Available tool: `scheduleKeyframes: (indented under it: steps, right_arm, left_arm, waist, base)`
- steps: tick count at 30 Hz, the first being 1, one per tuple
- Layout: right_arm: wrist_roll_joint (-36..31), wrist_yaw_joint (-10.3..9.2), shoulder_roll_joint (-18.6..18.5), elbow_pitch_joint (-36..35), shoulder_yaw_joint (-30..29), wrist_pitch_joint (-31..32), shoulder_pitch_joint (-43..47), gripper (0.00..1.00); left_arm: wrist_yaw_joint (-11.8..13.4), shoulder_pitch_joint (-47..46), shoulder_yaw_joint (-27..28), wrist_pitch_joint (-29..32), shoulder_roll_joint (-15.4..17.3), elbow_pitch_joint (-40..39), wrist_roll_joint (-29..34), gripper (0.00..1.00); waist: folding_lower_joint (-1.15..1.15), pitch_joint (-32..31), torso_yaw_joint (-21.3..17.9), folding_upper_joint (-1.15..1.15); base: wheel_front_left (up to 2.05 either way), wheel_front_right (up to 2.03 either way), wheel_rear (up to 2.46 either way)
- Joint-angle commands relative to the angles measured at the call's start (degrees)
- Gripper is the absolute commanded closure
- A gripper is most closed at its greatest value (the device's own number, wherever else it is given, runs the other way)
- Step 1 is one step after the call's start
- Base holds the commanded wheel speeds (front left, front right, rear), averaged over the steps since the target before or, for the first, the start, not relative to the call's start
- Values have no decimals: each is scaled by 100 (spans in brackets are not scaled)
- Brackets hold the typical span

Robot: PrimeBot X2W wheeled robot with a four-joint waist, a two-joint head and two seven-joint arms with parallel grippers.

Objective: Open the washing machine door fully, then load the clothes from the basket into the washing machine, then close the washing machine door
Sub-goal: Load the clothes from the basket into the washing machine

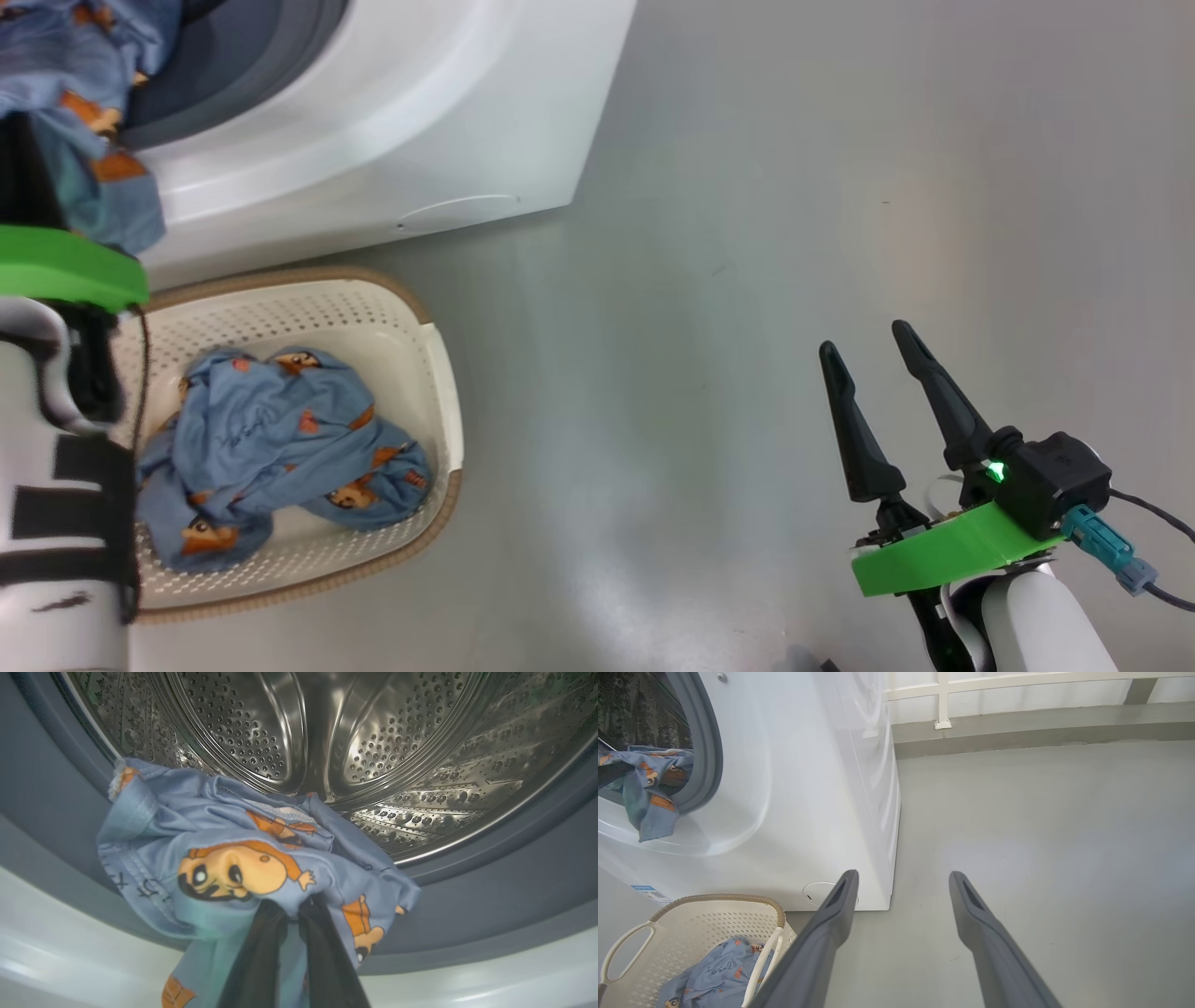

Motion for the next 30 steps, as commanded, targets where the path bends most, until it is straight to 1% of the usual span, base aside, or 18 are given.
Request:
scheduleKeyframes:
  steps: [1, 9, 16, 17, 25, 27, 30]
  right_arm:
    - [68, 9, -17, -96, 170, -27, 129, 0]
    - [308, 9, -17, -99, 285, -27, 289, 0]
    - [472, 9, -17, -161, 445, -27, 404, 0]
    - [472, 9, -17, -161, 445, -27, 404, 0]
    - [595, 9, -17, -267, 599, -27, 691, 0]
    - [624, 9, -17, -307, 660, -27, 771, 0]
    - [654, 9, -17, -377, 687, -27, 907, 0]
  left_arm:
    - [26, -135, 78, 36, 309, -165, 18, 100]
    - [174, -836, -38, 209, 635, 169, 187, 100]
    - [306, -1411, -148, 270, 1109, 743, 434, 100]
    - [306, -1411, -148, 270, 1109, 743, 434, 100]
    - [229, -2153, -189, 314, 1759, 1440, 513, 100]
    - [191, -2352, -162, 320, 1896, 1596, 464, 100]
    - [212, -2607, -110, 279, 2069, 1778, 427, 100]
  waist:
    - [0, -21, -126, 0]
    - [0, 17, -552, 0]
    - [0, 121, -1033, 0]
    - [0, 121, -1033, 0]
    - [0, 308, -1568, 0]
    - [0, 373, -1684, 0]
    - [0, 476, -1793, 0]
  base:
    - [0, 0, 0]
    - [0, 0, 0]
    - [0, 0, 0]
    - [0, 0, 0]
    - [0, 0, 0]
    - [0, 0, 0]
    - [0, 0, 0]
